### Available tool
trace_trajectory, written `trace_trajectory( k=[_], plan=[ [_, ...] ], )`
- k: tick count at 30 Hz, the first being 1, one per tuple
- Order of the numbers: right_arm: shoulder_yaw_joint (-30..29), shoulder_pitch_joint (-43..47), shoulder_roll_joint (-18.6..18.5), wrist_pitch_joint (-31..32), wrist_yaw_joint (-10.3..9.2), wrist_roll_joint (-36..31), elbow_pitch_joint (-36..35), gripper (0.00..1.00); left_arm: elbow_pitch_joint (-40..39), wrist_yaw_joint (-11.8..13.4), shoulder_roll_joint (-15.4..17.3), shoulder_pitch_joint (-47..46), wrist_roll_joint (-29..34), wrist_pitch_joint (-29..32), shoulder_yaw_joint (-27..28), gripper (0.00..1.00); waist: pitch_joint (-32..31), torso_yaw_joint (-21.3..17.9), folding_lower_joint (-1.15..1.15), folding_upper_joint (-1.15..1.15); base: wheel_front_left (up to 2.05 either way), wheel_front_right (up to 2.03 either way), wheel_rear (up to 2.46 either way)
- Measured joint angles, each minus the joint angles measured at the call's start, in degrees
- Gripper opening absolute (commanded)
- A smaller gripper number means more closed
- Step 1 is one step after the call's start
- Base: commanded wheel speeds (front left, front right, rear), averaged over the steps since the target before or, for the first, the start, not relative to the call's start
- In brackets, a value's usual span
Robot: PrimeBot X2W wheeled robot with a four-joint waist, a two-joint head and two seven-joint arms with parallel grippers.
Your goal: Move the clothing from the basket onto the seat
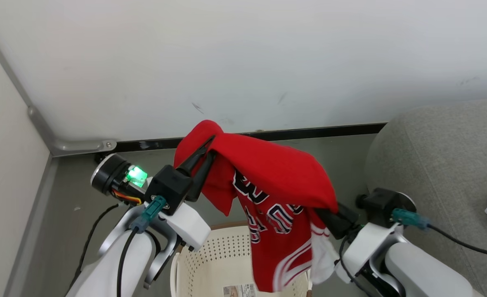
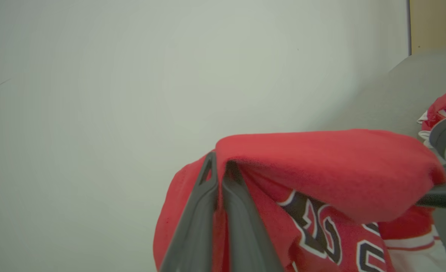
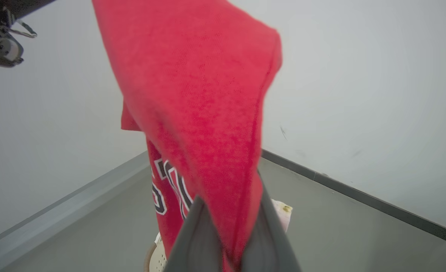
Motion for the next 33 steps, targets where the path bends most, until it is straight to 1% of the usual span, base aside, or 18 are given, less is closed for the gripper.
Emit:
trace_trajectory(
  k=[7,11,12,13,15,18,19,20,21,32,33],
  plan=[
    [-5.24,0.86,-1.90,-0.40,0.00,1.99,-3.11,0.00,1.71,0.31,-1.45,3.02,-3.20,-1.46,1.32,0.00,-0.25,-2.23,0.00,0.00,0.00,0.00,0.00],
    [-6.97,1.07,-2.21,-0.41,0.00,3.01,-4.80,0.00,2.10,0.63,-2.02,4.16,-4.32,-2.25,1.87,0.00,-0.37,-3.12,0.00,0.00,0.00,0.00,0.00],
    [-7.39,1.15,-2.25,-0.42,0.00,3.39,-5.32,0.00,2.13,0.64,-2.23,4.45,-4.81,-2.46,1.93,0.05,-0.40,-3.39,0.00,0.00,0.00,0.00,0.00],
    [-7.62,1.23,-2.34,-0.43,0.00,3.53,-5.84,0.00,2.15,0.66,-2.47,4.74,-5.13,-2.48,1.99,0.21,-0.44,-3.66,0.00,0.00,0.00,0.00,0.00],
    [-8.09,1.26,-2.58,-0.44,0.00,3.53,-6.57,0.00,2.27,0.65,-3.02,5.38,-6.04,-2.96,2.16,0.35,-0.49,-4.13,0.00,0.00,0.00,0.00,0.00],
    [-8.92,1.25,-3.02,-0.45,0.00,3.55,-6.97,0.00,2.52,0.59,-3.22,6.02,-6.89,-3.25,2.29,0.63,-0.52,-4.72,0.00,0.00,0.00,0.00,0.00],
    [-9.17,1.25,-3.13,-0.45,0.00,3.63,-7.11,0.00,2.56,0.59,-3.33,6.33,-7.22,-3.54,2.38,0.75,-0.52,-4.87,0.00,0.00,0.00,0.00,0.00],
    [-9.37,1.25,-3.16,-0.45,0.00,3.64,-7.22,0.00,2.59,0.58,-3.38,6.54,-7.46,-3.76,2.42,0.91,-0.51,-5.01,0.00,0.00,0.00,0.00,0.00],
    [-9.70,1.26,-3.18,-0.44,0.00,3.67,-7.25,0.00,2.59,0.58,-3.38,6.68,-7.48,-3.92,2.48,1.00,-0.48,-5.13,0.00,0.00,0.00,0.00,0.00],
    [-16.42,1.76,-4.81,-0.45,0.00,4.02,-6.91,0.00,2.79,-0.43,-3.10,8.49,-9.05,-4.95,3.03,1.00,0.15,-5.82,0.00,0.00,0.00,0.00,0.00],
    [-17.68,1.82,-4.97,-0.45,0.00,4.02,-6.89,0.00,2.82,-0.92,-3.03,8.78,-9.20,-4.99,2.99,1.00,0.26,-5.99,0.00,0.00,0.00,0.00,0.00]
  ],
)
